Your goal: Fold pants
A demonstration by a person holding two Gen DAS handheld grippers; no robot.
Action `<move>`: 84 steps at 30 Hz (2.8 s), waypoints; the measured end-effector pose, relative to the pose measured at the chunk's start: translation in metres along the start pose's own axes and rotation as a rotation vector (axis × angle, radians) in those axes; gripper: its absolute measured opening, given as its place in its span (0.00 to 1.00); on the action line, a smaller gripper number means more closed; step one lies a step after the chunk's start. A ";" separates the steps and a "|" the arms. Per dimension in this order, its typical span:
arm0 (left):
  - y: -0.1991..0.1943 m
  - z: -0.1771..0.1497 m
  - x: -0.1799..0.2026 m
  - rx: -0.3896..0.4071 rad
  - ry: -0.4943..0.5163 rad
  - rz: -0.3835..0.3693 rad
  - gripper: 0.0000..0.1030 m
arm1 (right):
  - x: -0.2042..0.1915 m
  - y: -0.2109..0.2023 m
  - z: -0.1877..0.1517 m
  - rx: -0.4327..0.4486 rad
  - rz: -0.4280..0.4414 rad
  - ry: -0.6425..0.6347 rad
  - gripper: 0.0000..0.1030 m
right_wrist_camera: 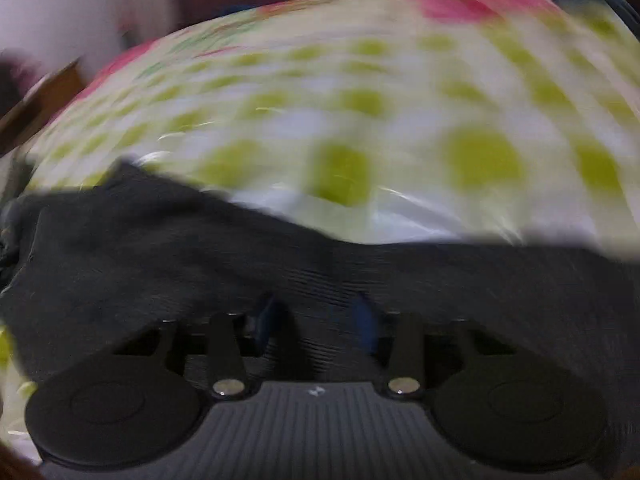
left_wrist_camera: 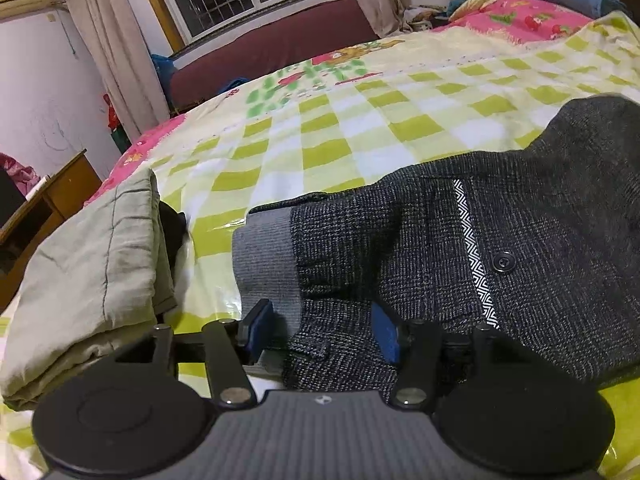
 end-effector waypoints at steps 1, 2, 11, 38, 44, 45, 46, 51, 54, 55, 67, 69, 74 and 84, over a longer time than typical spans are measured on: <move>0.000 0.001 0.000 -0.005 0.008 0.005 0.66 | 0.019 -0.005 0.000 0.023 0.003 0.088 0.00; -0.001 0.002 0.001 -0.015 0.016 0.013 0.66 | 0.038 -0.012 0.003 0.042 -0.023 0.184 0.00; -0.043 0.043 0.040 0.071 0.048 -0.043 0.67 | 0.121 -0.103 -0.012 0.263 -0.224 0.383 0.20; -0.037 0.048 0.184 -0.010 0.394 -0.176 0.67 | 0.250 -0.177 -0.057 0.525 -0.313 0.748 0.45; -0.035 0.047 0.185 -0.015 0.393 -0.178 0.67 | 0.244 -0.167 -0.052 0.499 -0.231 0.763 0.49; -0.035 0.047 0.184 -0.015 0.387 -0.180 0.67 | 0.241 -0.166 -0.050 0.502 -0.224 0.753 0.50; -0.035 0.046 0.184 -0.015 0.385 -0.181 0.67 | 0.240 -0.162 -0.046 0.486 -0.244 0.725 0.49; -0.037 0.046 0.185 -0.014 0.395 -0.179 0.67 | 0.244 -0.159 -0.039 0.525 -0.265 0.748 0.27; -0.036 0.044 0.185 -0.013 0.385 -0.175 0.67 | 0.258 -0.149 -0.049 0.519 -0.217 0.838 0.29; -0.036 0.043 0.186 -0.011 0.386 -0.173 0.67 | 0.261 -0.147 -0.051 0.530 -0.191 0.858 0.30; -0.059 0.056 0.197 0.083 0.368 -0.228 0.68 | 0.266 -0.196 -0.038 0.680 -0.197 0.867 0.06; -0.053 0.052 0.208 0.069 0.389 -0.243 0.69 | 0.283 -0.181 -0.055 0.598 -0.256 0.929 0.06; -0.048 0.049 0.216 0.081 0.440 -0.224 0.69 | 0.277 -0.190 -0.052 0.651 -0.193 0.929 0.10; -0.058 0.040 0.199 0.074 0.373 -0.260 0.71 | 0.277 -0.146 -0.041 0.521 -0.196 0.916 0.05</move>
Point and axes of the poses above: each gripper's, at about its wrist camera, not at the fingertips, and y roughly the way its jaws point, x to its right, z to its top, the point moved 10 cm from there along y, roughly the way its jaws point, and after that the axes turned 1 degree about -x, right-handed, at the moved point
